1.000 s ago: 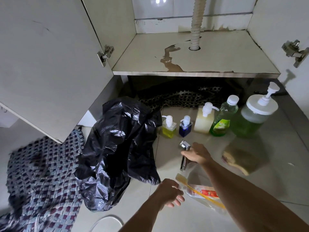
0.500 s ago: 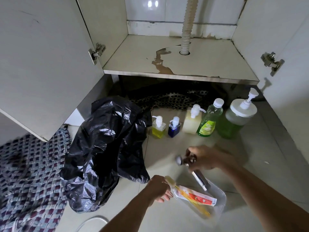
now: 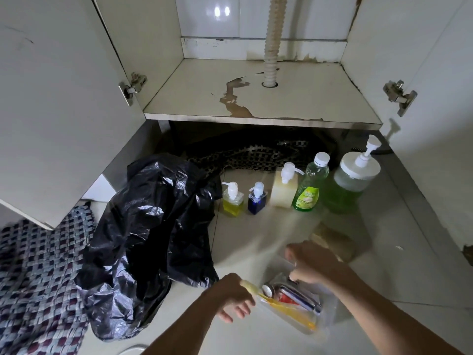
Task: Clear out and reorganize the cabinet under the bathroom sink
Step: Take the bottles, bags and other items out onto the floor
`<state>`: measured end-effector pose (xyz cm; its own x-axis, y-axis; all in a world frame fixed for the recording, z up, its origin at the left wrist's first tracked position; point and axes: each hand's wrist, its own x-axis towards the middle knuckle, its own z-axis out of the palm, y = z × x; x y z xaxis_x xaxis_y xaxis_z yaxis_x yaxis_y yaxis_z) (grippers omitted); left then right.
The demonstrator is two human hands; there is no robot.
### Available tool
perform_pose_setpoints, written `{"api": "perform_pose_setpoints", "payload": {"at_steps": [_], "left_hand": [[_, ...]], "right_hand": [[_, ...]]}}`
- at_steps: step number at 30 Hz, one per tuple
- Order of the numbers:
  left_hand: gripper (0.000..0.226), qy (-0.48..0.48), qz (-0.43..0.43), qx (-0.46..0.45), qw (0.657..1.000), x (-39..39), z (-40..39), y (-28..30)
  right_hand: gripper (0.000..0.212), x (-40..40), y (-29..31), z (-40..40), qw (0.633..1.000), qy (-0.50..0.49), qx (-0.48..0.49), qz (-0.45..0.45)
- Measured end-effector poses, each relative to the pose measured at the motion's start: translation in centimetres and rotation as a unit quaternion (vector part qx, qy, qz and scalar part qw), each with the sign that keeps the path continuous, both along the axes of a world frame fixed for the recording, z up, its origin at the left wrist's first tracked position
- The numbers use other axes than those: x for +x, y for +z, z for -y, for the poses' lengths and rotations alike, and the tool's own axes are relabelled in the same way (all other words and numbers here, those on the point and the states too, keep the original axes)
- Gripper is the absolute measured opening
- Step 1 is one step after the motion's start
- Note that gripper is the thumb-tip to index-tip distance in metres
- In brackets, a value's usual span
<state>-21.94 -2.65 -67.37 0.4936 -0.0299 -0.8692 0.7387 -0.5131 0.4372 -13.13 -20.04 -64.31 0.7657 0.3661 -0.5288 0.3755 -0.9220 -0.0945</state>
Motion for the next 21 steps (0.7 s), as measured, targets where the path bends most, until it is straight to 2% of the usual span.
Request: {"api": "perform_pose_setpoints", "payload": {"at_steps": [2,4,5,7,9,11,12,13,16,18,19,21], "left_hand": [[0.041,-0.093,-0.071,0.042,0.992,1.4,-0.2,1.3],[0.062,-0.189,-0.100,0.114,0.970,2.9,-0.5,2.8],[0.065,-0.213,-0.084,0.145,0.963,3.5,-0.5,3.5],[0.057,-0.198,0.016,0.186,0.962,5.0,-0.1,4.0],[0.049,-0.163,0.146,0.205,0.954,6.2,0.7,3.6],[0.052,-0.155,0.220,0.179,0.946,6.9,1.8,2.8],[0.055,-0.167,0.242,0.168,0.941,6.9,2.4,2.3],[0.059,-0.186,0.261,0.167,0.932,6.9,2.8,1.9],[0.063,-0.256,0.291,0.186,0.903,6.7,3.7,1.0],[0.060,-0.279,0.280,0.203,0.896,6.6,4.0,0.4],[0.057,-0.276,0.269,0.218,0.896,6.7,4.0,0.1],[0.049,-0.262,0.251,0.248,0.898,6.9,3.7,-0.1]], "right_hand": [[0.023,1.2,0.9,1.5,0.999,-0.023,-0.034,-0.009],[0.036,1.8,1.0,3.3,0.993,-0.051,-0.101,-0.040],[0.039,1.8,0.8,4.1,0.985,-0.072,-0.143,-0.069],[0.039,1.5,-0.2,5.4,0.963,-0.098,-0.204,-0.145],[0.042,1.0,-1.7,6.4,0.937,-0.133,-0.217,-0.240],[0.049,0.2,-2.9,6.7,0.905,-0.135,-0.224,-0.335],[0.040,0.1,-3.6,6.8,0.907,-0.145,-0.199,-0.342],[0.028,0.3,-3.7,6.7,0.920,-0.163,-0.159,-0.320],[0.021,1.5,-3.1,6.0,0.978,-0.150,-0.016,-0.143],[0.017,2.4,-2.8,5.5,0.984,-0.163,0.051,-0.057],[0.023,2.7,-2.6,5.2,0.980,-0.181,0.078,-0.037],[0.032,3.2,-2.3,5.0,0.975,-0.199,0.084,-0.056]]}}
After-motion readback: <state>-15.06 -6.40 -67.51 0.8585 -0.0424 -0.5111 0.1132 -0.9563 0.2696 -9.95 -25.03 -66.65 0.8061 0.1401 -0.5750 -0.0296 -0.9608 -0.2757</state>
